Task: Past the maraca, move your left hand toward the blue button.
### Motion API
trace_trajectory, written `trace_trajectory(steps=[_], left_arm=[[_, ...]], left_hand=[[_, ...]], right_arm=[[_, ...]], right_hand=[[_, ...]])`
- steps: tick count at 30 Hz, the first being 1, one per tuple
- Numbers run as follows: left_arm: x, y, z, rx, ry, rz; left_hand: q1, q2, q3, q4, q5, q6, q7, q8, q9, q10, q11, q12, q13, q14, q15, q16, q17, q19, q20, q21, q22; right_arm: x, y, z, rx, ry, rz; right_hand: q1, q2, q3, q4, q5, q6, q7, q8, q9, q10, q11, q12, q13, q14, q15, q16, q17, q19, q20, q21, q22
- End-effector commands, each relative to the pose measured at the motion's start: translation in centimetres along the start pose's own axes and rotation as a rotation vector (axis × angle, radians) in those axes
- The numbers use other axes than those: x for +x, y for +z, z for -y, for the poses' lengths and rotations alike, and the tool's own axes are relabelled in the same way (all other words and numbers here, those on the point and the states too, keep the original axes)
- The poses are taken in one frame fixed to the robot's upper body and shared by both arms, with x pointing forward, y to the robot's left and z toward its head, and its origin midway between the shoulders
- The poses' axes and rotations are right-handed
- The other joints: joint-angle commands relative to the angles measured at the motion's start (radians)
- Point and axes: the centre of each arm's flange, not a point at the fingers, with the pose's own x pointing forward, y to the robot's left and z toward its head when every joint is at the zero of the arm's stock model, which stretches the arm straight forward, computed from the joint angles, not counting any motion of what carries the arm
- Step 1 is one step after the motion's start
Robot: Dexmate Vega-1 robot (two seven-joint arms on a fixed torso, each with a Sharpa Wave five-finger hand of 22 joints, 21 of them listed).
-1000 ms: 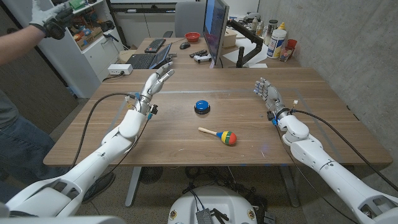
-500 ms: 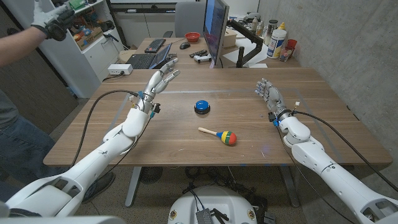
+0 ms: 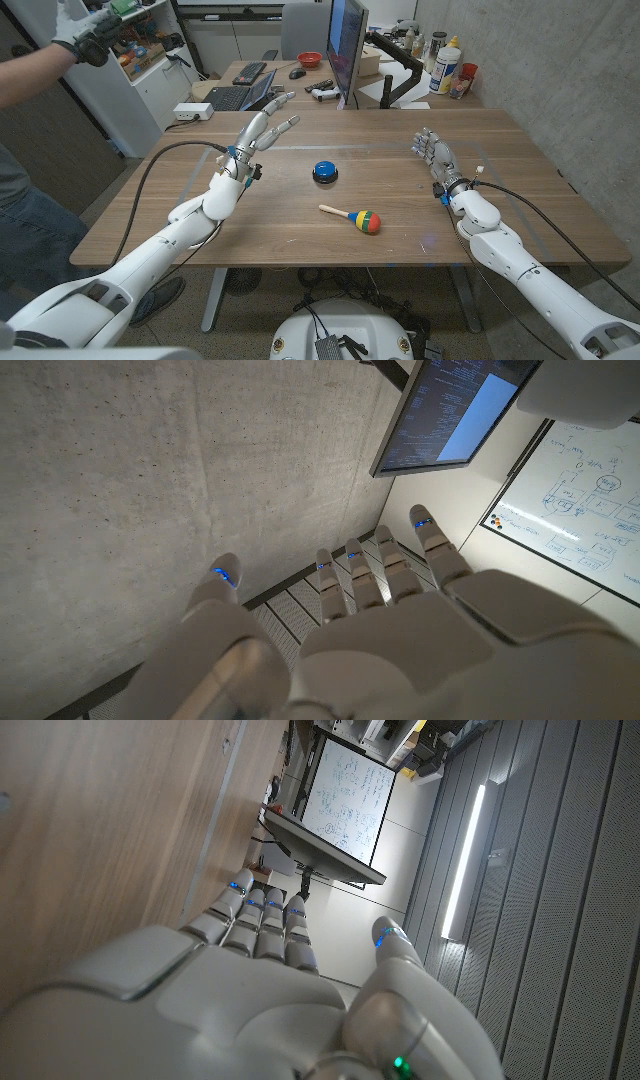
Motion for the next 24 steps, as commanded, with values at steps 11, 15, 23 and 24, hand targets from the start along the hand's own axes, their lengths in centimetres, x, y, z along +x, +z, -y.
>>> trace_trajectory(steps=[11,15,23,24], left_arm=[[1.6,0.8,2.3,0.187,-0.027,0.078],[2.0,1.2,3.3,0.215,-0.043,0.097],[2.4,2.0,5.0,0.245,-0.071,0.118],[2.4,2.1,5.2,0.25,-0.076,0.121]], left_hand=[[0.019,-0.002,0.005,-0.01,-0.005,0.029,0.009,0.006,0.005,0.035,-0.01,0.018,0.003,0.02,0.0,0.005,0.002,0.012,0.0,0.0,0.002],[0.021,-0.002,0.006,-0.011,-0.006,0.035,0.01,0.007,0.005,0.041,-0.014,0.02,0.004,0.023,-0.002,0.005,0.002,0.012,-0.001,-0.001,0.002],[0.024,-0.002,0.006,-0.011,-0.008,0.051,0.012,0.011,0.005,0.047,-0.017,0.02,0.004,0.026,-0.007,0.004,0.002,0.012,-0.002,-0.004,0.002],[0.024,-0.002,0.006,-0.011,-0.008,0.052,0.012,0.011,0.005,0.047,-0.018,0.02,0.004,0.025,-0.007,0.004,0.002,0.011,-0.002,-0.004,0.002]], right_arm=[[-1.0,-0.1,0.8,-0.002,-0.01,0.006],[-1.1,-0.2,1.0,-0.002,-0.012,0.009],[-1.1,0.0,1.3,-0.007,-0.009,0.019],[-1.1,0.1,1.3,-0.009,-0.008,0.02]], right_hand=[[0.008,0.007,-0.01,-0.001,0.007,0.011,0.002,0.008,0.005,0.006,-0.001,0.002,0.003,0.008,-0.002,0.001,0.002,0.013,-0.014,-0.006,0.003],[0.008,0.007,-0.01,-0.001,0.008,0.011,0.002,0.007,0.005,0.007,0.0,0.002,0.003,0.009,-0.003,0.001,0.001,0.014,-0.014,-0.007,0.003],[0.008,0.007,-0.012,-0.001,0.009,0.011,0.002,0.007,0.005,0.008,-0.001,0.002,0.003,0.008,-0.001,0.0,0.001,0.015,-0.014,-0.01,0.003],[0.008,0.007,-0.013,-0.001,0.009,0.012,0.002,0.007,0.005,0.007,-0.002,0.002,0.003,0.008,-0.001,0.0,0.001,0.015,-0.014,-0.01,0.003]])
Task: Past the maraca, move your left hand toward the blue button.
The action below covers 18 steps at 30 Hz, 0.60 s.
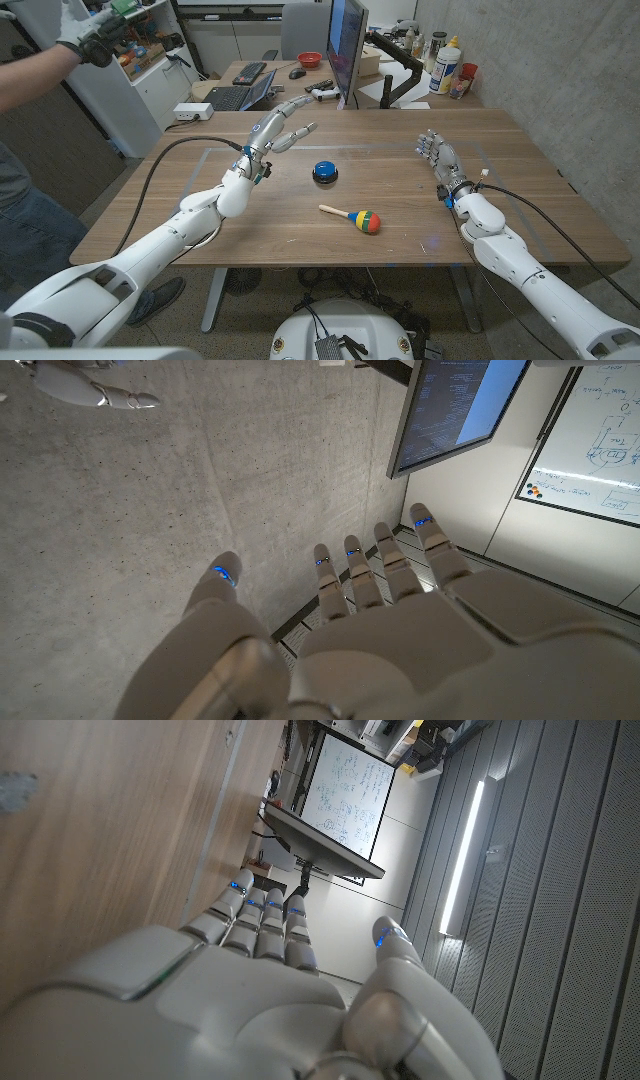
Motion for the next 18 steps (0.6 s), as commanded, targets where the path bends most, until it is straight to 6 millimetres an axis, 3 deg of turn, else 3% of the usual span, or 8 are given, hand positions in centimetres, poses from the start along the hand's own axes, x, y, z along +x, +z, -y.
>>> trace_trajectory(steps=[1,18], left_arm=[[0.9,1.5,2.4,0.066,-0.044,0.042],[1.2,1.2,3.8,0.105,-0.086,0.032]], left_hand=[[0.013,0.005,0.002,-0.007,-0.001,0.015,0.003,0.004,0.005,0.011,-0.003,0.005,0.004,0.011,-0.002,0.004,0.003,0.002,-0.003,-0.004,0.002],[0.018,0.004,0.002,-0.007,-0.004,0.023,0.001,0.002,0.005,0.012,-0.007,0.003,0.004,0.012,-0.001,0.001,0.003,0.005,0.003,-0.007,0.003]], right_arm=[[-0.2,0.2,0.5,-0.009,0.001,0.01],[-0.3,0.8,0.8,-0.029,0.011,0.018]], right_hand=[[0.008,0.007,-0.004,-0.001,0.005,0.012,0.002,0.007,0.005,0.008,-0.001,0.002,0.003,0.008,-0.002,0.0,0.004,0.01,-0.008,-0.003,0.003],[0.007,0.008,-0.008,-0.001,0.007,0.014,0.002,0.007,0.006,0.009,0.0,0.001,0.003,0.009,-0.003,0.0,0.004,0.013,-0.008,-0.009,0.003]])
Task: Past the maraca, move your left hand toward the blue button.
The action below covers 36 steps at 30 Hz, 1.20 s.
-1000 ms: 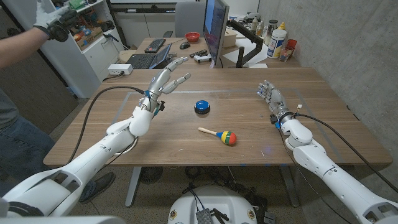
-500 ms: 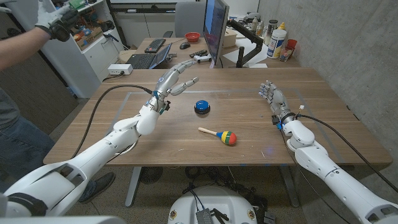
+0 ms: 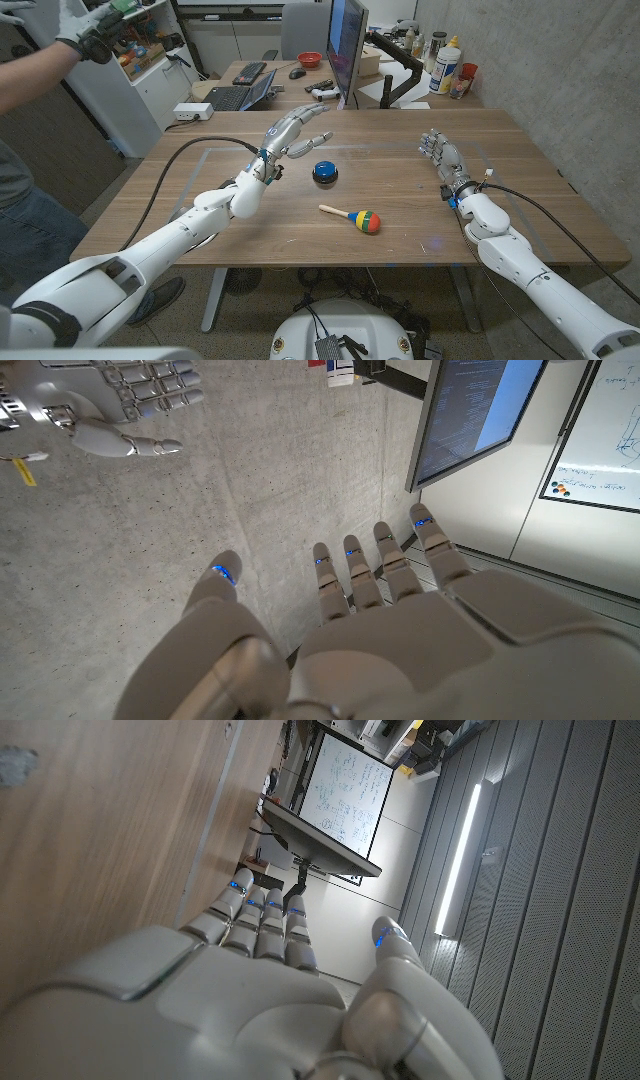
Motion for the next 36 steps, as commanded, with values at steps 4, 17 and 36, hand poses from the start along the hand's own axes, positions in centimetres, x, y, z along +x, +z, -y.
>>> trace_trajectory(steps=[4,17,36], left_arm=[[0.4,-0.4,1.4,0.044,-0.043,-0.014],[0.9,-0.3,3.0,0.055,-0.07,-0.017],[0.8,0.5,5.8,0.083,-0.118,0.019]], left_hand=[[0.014,-0.001,0.002,-0.007,-0.005,0.009,-0.002,0.002,0.005,0.008,-0.002,0.003,0.004,0.01,0.003,0.001,0.003,0.006,0.003,-0.002,0.003],[0.017,-0.001,0.002,-0.006,-0.008,0.016,-0.001,0.001,0.005,0.008,-0.002,0.0,0.005,0.012,0.003,0.0,0.003,0.007,0.0,-0.004,0.003],[0.02,-0.001,0.003,-0.005,-0.01,0.027,-0.003,0.0,0.005,0.015,-0.004,0.0,0.005,0.016,-0.002,-0.001,0.004,0.005,0.001,-0.009,0.003]], right_arm=[[0.1,0.4,0.2,-0.011,0.011,0.009],[0.1,0.4,0.5,-0.014,0.012,0.011],[0.1,0.5,0.7,-0.028,0.012,-0.004]], right_hand=[[0.004,0.004,-0.006,0.001,0.008,0.009,-0.004,0.007,0.006,0.009,0.001,0.001,0.003,0.009,-0.003,0.0,0.003,0.007,-0.013,-0.002,0.003],[0.004,0.006,-0.009,0.001,0.009,0.011,-0.003,0.007,0.006,0.011,0.001,0.001,0.003,0.011,-0.001,0.0,0.003,0.009,-0.013,-0.006,0.003],[0.004,0.006,-0.013,0.001,0.012,0.013,-0.007,0.007,0.006,0.012,0.001,0.001,0.003,0.012,-0.001,-0.001,0.003,0.012,-0.014,-0.012,0.003]])
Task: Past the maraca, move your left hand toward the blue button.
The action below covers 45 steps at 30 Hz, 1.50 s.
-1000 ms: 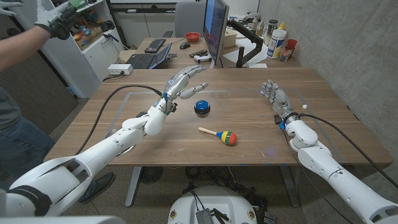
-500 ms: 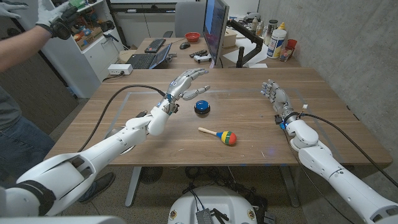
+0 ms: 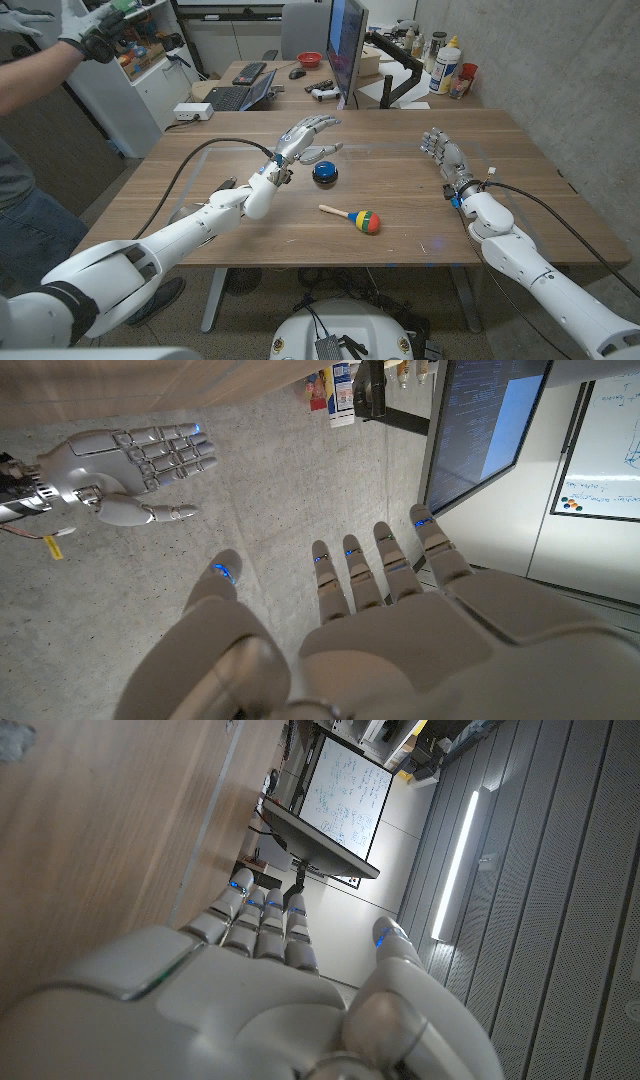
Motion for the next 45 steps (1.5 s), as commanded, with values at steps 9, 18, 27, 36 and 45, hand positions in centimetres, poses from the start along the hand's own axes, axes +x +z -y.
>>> trace_trajectory(steps=[9,18,27,36,45], left_arm=[[-0.1,0.7,2.4,0.019,-0.054,0.003],[-0.1,-0.1,3.9,0.039,-0.121,-0.019],[0.6,-0.8,4.6,0.039,-0.156,-0.047],[0.0,-0.3,4.4,0.086,-0.186,-0.03],[-1.3,-1.3,4.2,0.113,-0.221,-0.037]], left_hand=[[0.014,-0.001,0.003,-0.005,-0.003,0.018,-0.004,0.0,0.005,0.014,-0.007,0.001,0.005,0.01,0.001,-0.001,0.004,0.008,0.003,-0.002,0.003],[0.017,0.0,0.004,-0.004,-0.004,0.037,-0.009,0.004,0.005,0.027,-0.009,0.004,0.005,0.015,0.0,0.0,0.004,0.008,0.004,-0.004,0.004],[0.018,0.0,0.004,-0.004,-0.006,0.053,-0.007,0.007,0.004,0.038,-0.014,0.006,0.005,0.022,-0.001,0.001,0.004,0.007,0.006,-0.006,0.004],[0.019,0.0,0.004,-0.003,-0.006,0.057,-0.008,0.006,0.004,0.044,-0.017,0.006,0.005,0.026,-0.001,0.001,0.004,0.004,0.004,-0.009,0.004],[0.02,0.0,0.004,-0.002,-0.007,0.066,-0.009,0.007,0.004,0.052,-0.019,0.008,0.005,0.031,-0.004,0.002,0.004,0.002,0.004,-0.011,0.004]], right_arm=[[-0.3,0.1,0.2,-0.001,0.005,-0.015],[0.0,0.2,0.0,-0.001,0.001,0.003],[0.1,0.5,-0.1,-0.005,-0.005,-0.002],[0.3,0.6,-0.5,-0.005,-0.004,-0.002],[0.9,0.9,-1.4,-0.009,0.014,0.004]], right_hand=[[0.003,0.007,-0.007,0.001,0.005,0.01,-0.002,0.007,0.006,0.012,0.002,0.0,0.003,0.012,-0.003,-0.001,0.003,0.009,-0.009,-0.004,0.004],[0.003,0.007,-0.008,0.001,0.006,0.01,-0.002,0.006,0.006,0.011,-0.002,0.0,0.003,0.012,-0.001,-0.002,0.003,0.01,-0.01,-0.007,0.004],[0.004,0.008,-0.009,0.0,0.007,0.011,-0.001,0.006,0.006,0.011,0.0,-0.001,0.003,0.012,-0.001,-0.002,0.002,0.011,-0.009,-0.01,0.004],[0.004,0.009,-0.011,0.0,0.008,0.012,-0.002,0.006,0.006,0.013,-0.001,0.0,0.003,0.012,-0.002,-0.003,0.002,0.012,-0.008,-0.013,0.004],[0.004,0.009,-0.012,0.0,0.009,0.012,-0.003,0.006,0.006,0.015,0.0,0.0,0.004,0.013,0.0,-0.003,0.002,0.013,-0.008,-0.016,0.004]])
